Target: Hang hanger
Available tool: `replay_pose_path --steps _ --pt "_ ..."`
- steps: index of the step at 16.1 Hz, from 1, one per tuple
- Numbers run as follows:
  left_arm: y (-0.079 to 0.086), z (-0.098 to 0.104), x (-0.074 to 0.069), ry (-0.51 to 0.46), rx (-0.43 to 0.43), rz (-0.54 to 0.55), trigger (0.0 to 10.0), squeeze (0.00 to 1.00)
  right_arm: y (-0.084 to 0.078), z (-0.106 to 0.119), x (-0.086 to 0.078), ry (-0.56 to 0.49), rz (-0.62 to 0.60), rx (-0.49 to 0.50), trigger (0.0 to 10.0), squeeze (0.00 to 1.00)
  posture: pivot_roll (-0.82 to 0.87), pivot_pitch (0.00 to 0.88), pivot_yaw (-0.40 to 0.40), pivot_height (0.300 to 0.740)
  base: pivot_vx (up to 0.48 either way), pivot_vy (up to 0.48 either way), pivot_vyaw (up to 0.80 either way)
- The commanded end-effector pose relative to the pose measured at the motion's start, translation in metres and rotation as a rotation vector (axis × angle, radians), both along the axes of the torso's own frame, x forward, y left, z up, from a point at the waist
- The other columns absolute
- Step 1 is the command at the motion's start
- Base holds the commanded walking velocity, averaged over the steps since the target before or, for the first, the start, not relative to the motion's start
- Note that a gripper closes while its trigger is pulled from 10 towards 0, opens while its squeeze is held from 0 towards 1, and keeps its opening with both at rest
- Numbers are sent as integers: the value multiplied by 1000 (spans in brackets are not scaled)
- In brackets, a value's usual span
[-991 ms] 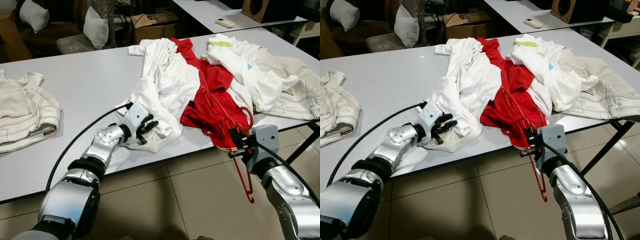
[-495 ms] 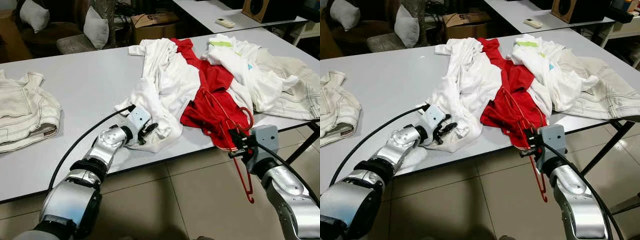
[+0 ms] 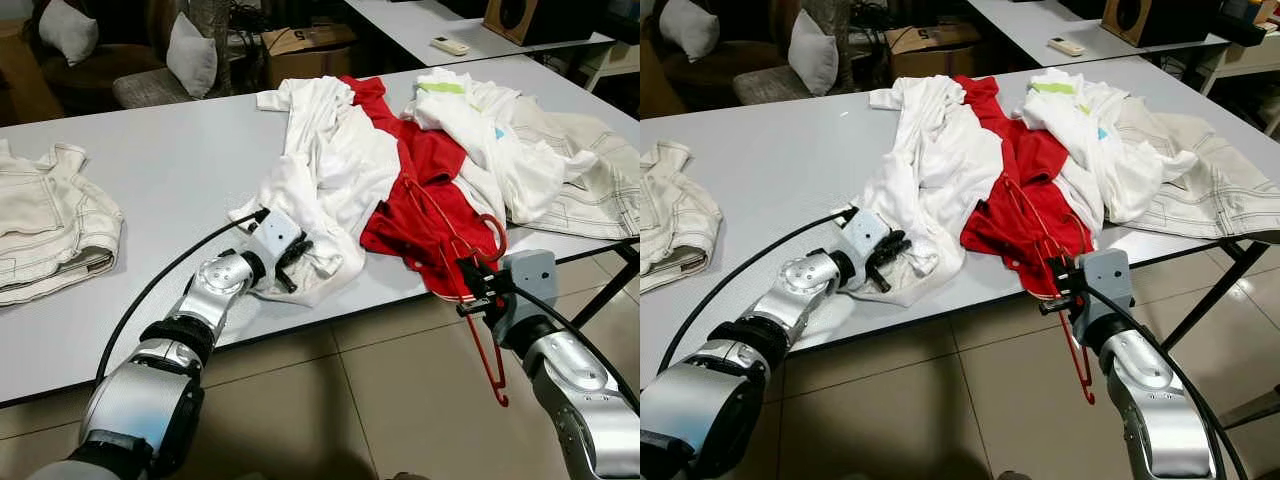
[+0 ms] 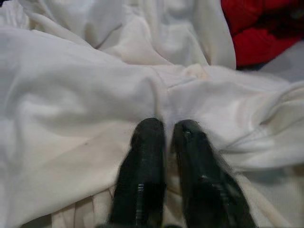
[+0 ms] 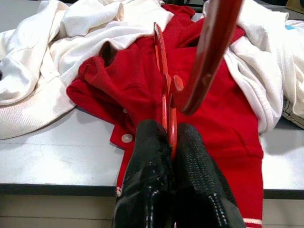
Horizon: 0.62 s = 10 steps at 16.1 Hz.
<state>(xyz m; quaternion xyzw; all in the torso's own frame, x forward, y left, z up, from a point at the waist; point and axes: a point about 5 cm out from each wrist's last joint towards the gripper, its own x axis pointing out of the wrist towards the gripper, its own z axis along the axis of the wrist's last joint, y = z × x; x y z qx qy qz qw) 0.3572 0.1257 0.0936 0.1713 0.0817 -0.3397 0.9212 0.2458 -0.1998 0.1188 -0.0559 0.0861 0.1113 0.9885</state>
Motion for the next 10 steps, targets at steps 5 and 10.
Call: replay_pose_path --steps 5,10 --pt "3 5 2 49 -241 65 0 0 0 1 2 -7 14 -4 10000 0 -179 0 36 740 0 0 0" --pt "36 92 29 -192 -759 111 0 0 2 4 9 -18 31 7 10000 0 -147 0 14 740 0 0 0"
